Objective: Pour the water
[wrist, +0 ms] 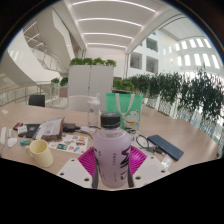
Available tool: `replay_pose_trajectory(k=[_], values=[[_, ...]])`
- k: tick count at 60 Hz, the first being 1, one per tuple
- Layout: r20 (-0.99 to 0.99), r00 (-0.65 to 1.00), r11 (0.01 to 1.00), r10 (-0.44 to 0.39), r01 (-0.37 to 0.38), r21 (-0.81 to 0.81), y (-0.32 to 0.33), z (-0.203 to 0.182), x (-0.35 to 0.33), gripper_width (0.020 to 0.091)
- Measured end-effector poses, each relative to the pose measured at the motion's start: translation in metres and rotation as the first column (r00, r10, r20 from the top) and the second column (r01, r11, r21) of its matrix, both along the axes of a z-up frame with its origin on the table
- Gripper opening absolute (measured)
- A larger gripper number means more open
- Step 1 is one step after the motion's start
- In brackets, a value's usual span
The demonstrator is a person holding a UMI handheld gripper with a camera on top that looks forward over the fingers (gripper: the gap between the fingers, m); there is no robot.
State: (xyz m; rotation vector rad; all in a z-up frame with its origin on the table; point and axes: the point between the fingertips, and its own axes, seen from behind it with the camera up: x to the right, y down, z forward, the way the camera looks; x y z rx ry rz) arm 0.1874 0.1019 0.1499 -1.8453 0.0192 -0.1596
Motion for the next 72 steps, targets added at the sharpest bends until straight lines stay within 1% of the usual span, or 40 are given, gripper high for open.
replay_pose_trajectory(k=[2,5,6,9,10,11,13,14,15,18,20,23,26,29,35,37,38,39,42,48,51,53,54,55,57,58,59,60,61,64,66,68,70,72], values=[[0.087,0.996,1.0,0.015,-0.016,0.009,0.012,0.026,-0.001,0.0399],[0.257,0.966,0.999,0.039,-0.045,0.019,0.026,0.05,-0.02,0.0397],[0.317,0.947,0.998,0.053,-0.061,0.014,0.031,0.064,-0.021,0.0397],[0.506,0.858,0.996,0.084,-0.093,-0.008,0.047,0.081,-0.042,0.0397],[0.567,0.817,0.994,0.103,-0.107,-0.025,0.05,0.089,-0.045,0.0397],[0.627,0.772,0.993,0.108,-0.114,-0.03,0.06,0.081,-0.057,0.0398],[0.736,0.663,0.99,0.134,-0.13,-0.062,0.067,0.088,-0.075,0.0398],[0.783,0.606,0.988,0.143,-0.138,-0.074,0.072,0.087,-0.085,0.0397],[0.823,0.548,0.986,0.147,-0.143,-0.081,0.08,0.079,-0.096,0.0397],[0.923,0.329,0.975,0.202,-0.159,-0.157,0.082,0.083,-0.117,0.0397],[0.951,0.188,0.959,0.246,-0.191,-0.211,0.097,0.063,-0.133,0.0395],[0.96,-0.042,0.939,0.278,-0.198,-0.281,0.102,0.045,-0.159,0.0397],[0.927,-0.226,0.927,0.301,-0.159,-0.34,0.103,0.029,-0.172,0.0396],[0.857,-0.378,0.902,0.351,-0.109,-0.417,0.107,0.016,-0.179,0.04],[0.727,-0.574,0.881,0.378,-0.018,-0.472,0.105,0.002,-0.19,0.0397],[0.694,-0.61,0.879,0.382,0.01,-0.476,0.105,0.002,-0.191,0.0396],[0.681,-0.628,0.891,0.377,0.045,-0.452,0.09,0.009,-0.19,0.0397],[0.657,-0.639,0.872,0.4,0.045,-0.487,0.109,0.006,-0.191,0.0399],[0.626,-0.661,0.867,0.414,0.076,-0.493,0.108,0.004,-0.19,0.0398],[0.605,-0.649,0.842,0.461,0.106,-0.529,0.101,0.0,-0.19,0.0397],[0.648,-0.601,0.845,0.468,0.088,-0.528,0.101,0.001,-0.194,0.0396],[0.706,-0.523,0.849,0.477,0.066,-0.525,0.101,0.002,-0.198,0.0398],[0.756,-0.468,0.866,0.457,0.042,-0.498,0.092,0.003,-0.198,0.0397],[0.772,-0.408,0.851,0.487,0.023,-0.525,0.098,0.005,-0.202,0.0399],[0.838,-0.215,0.853,0.502,-0.037,-0.521,0.098,0.008,-0.211,0.0398],[0.863,-0.104,0.863,0.494,-0.06,-0.501,0.1,0.013,-0.214,0.0398],[0.881,0.01,0.879,0.473,-0.077,-0.47,0.101,0.021,-0.216,0.04],[0.909,0.147,0.92,0.391,-0.08,-0.383,0.091,0.025,-0.22,0.0401],[0.901,0.248,0.934,0.357,-0.107,-0.341,0.088,0.034,-0.225,0.04],[0.772,0.552,0.949,0.314,-0.183,-0.256,0.097,0.061,-0.235,0.0402],[0.658,0.704,0.963,0.267,-0.214,-0.162,0.095,0.083,-0.239,0.0403],[0.54,0.814,0.975,0.214,-0.214,-0.064,0.093,0.103,-0.241,0.041],[0.432,0.88,0.978,0.197,-0.205,-0.029,0.099,0.106,-0.226,0.042],[0.314,0.933,0.982,0.174,-0.19,0.02,0.095,0.11,-0.214,0.0459]])
